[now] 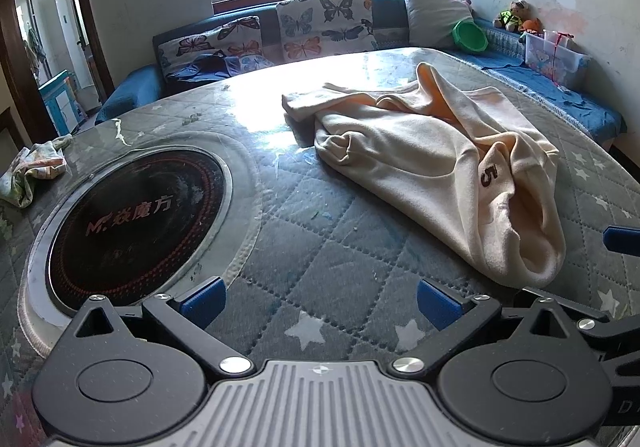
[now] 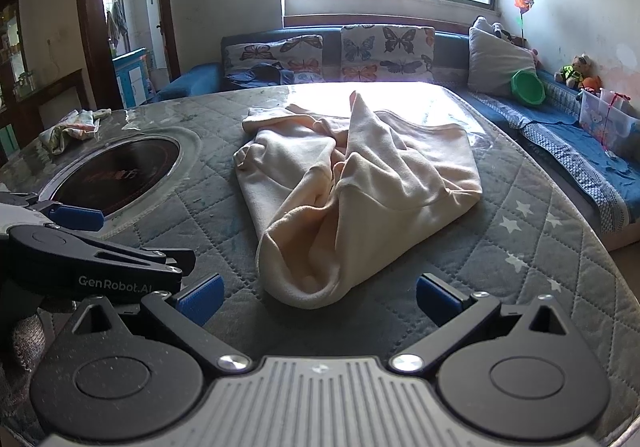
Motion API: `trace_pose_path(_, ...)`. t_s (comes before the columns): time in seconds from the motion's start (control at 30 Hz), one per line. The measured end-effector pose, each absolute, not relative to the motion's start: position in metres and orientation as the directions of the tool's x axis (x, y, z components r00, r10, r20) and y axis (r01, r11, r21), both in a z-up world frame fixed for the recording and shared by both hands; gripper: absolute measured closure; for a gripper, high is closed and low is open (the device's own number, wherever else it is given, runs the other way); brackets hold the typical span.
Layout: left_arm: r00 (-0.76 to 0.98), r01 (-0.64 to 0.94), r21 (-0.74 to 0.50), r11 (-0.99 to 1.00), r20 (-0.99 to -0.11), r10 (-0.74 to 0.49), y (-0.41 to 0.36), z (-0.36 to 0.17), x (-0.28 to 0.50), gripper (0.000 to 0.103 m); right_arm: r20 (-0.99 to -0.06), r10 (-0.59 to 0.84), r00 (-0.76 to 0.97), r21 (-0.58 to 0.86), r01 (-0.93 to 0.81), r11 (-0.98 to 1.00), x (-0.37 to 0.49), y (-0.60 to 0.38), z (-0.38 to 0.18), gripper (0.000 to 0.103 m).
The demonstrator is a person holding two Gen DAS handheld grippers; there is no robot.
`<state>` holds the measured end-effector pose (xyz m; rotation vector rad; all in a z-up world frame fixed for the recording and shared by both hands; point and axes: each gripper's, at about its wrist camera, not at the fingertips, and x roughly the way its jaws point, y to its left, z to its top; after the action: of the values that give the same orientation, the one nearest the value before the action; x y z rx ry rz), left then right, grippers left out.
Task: Fold clothes
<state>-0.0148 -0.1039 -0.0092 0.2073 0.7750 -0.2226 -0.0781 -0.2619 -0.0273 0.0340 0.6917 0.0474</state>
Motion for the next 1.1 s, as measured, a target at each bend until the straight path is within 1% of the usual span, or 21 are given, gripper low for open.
trace_pose_path(1.1, 0.686, 0.251, 0.116, 0.961, -0.722, -0.092, -0.111, -0.003, 0.017, 0.000, -0.646, 0.076, 0.759, 0.070, -0.040, 0.997, -0.047, -0.277, -0.024, 0.000)
